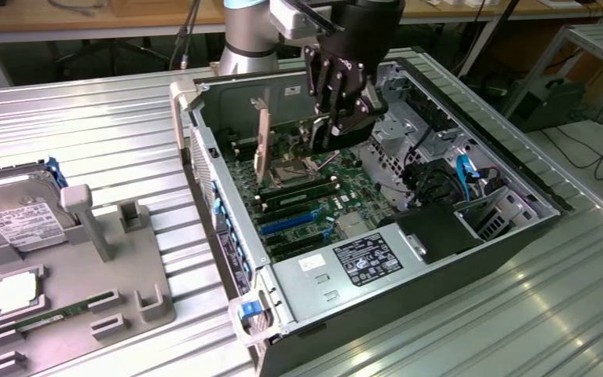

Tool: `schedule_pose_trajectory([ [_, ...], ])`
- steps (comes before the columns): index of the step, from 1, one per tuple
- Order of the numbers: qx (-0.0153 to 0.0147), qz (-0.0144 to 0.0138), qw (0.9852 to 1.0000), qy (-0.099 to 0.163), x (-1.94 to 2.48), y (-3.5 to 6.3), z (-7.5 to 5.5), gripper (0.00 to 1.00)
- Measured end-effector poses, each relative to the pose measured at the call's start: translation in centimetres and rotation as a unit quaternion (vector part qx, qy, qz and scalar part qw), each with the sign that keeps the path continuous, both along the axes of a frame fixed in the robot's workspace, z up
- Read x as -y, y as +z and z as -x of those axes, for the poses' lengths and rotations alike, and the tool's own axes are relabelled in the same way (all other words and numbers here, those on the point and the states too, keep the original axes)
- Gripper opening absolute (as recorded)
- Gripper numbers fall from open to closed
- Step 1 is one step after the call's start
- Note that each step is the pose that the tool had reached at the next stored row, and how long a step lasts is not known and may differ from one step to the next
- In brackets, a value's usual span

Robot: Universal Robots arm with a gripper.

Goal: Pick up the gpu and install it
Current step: 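Insert the gpu into the slot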

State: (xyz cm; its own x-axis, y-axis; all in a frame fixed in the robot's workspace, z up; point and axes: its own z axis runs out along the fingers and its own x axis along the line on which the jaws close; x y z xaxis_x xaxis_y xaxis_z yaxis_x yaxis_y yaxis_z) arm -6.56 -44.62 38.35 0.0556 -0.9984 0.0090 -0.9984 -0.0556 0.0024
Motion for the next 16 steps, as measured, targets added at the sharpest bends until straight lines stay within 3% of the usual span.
schedule_pose_trajectory([
  [4,0.0001,-0.0001,1.0000,0.000,-0.01,-0.22,0.2,0.28],
  [10,0.0000,-0.0001,1.0000,0.000,-0.01,-1.49,0.2,0.28],
  [11,0.0000,-0.0012,1.0000,0.000,-0.08,-2.22,0.2,0.28],
  [12,0.0001,-0.0054,1.0000,0.000,-0.09,-2.47,0.2,0.28],
  [13,-0.0001,-0.0051,1.0000,-0.005,-0.09,-2.62,0.2,0.28],
  [14,0.0001,-0.0051,0.9995,-0.030,-0.09,-2.80,0.2,0.28],
  [16,0.0001,-0.0052,0.9995,-0.031,-0.09,-3.01,0.2,0.28],
])
